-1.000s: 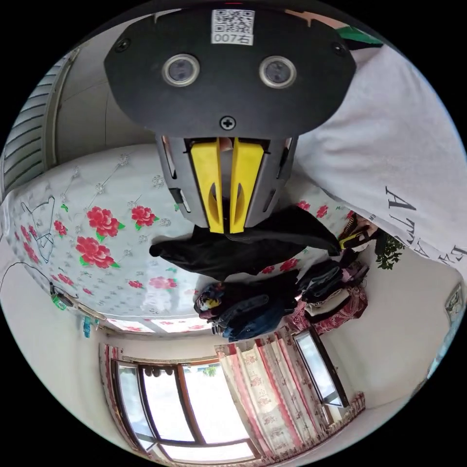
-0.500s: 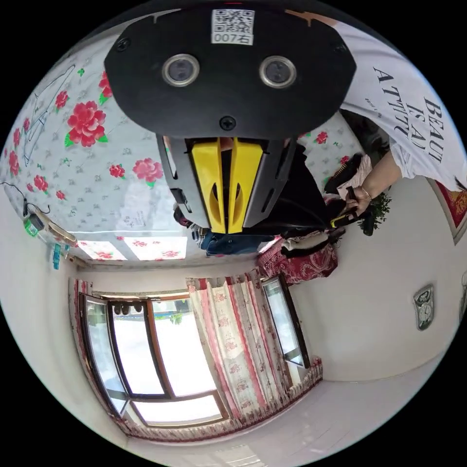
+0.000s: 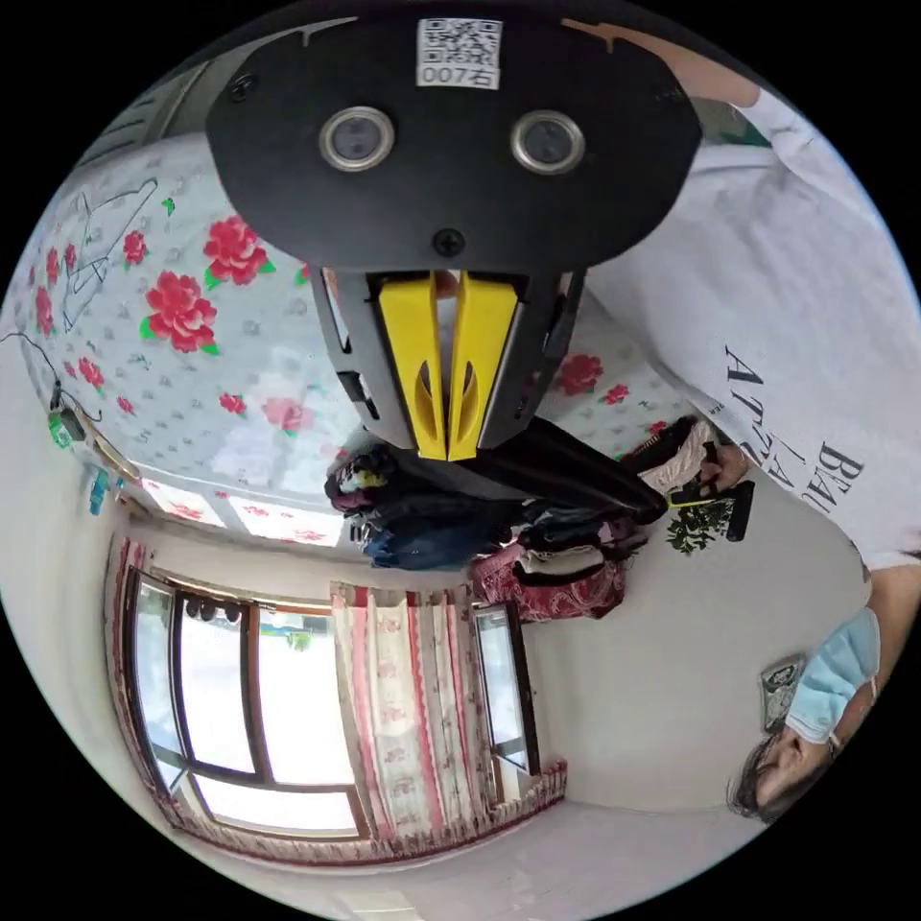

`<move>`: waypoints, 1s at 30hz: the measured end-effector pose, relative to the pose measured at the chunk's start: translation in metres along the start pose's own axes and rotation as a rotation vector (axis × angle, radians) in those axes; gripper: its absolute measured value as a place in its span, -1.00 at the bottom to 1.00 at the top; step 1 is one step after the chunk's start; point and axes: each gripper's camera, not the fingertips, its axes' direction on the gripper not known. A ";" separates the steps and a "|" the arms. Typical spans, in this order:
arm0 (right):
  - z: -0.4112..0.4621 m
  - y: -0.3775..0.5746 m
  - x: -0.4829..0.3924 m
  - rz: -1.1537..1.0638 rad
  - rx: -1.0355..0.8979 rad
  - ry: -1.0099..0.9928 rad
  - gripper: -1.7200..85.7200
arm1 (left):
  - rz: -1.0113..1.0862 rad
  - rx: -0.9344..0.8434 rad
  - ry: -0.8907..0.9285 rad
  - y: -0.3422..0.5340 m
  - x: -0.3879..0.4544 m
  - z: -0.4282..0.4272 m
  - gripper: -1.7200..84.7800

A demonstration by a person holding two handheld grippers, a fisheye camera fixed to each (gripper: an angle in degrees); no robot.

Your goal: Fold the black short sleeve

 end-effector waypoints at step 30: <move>0.084 0.000 0.045 0.385 -0.196 -0.149 -0.96 | -0.192 -0.251 0.105 0.032 0.015 0.068 -0.97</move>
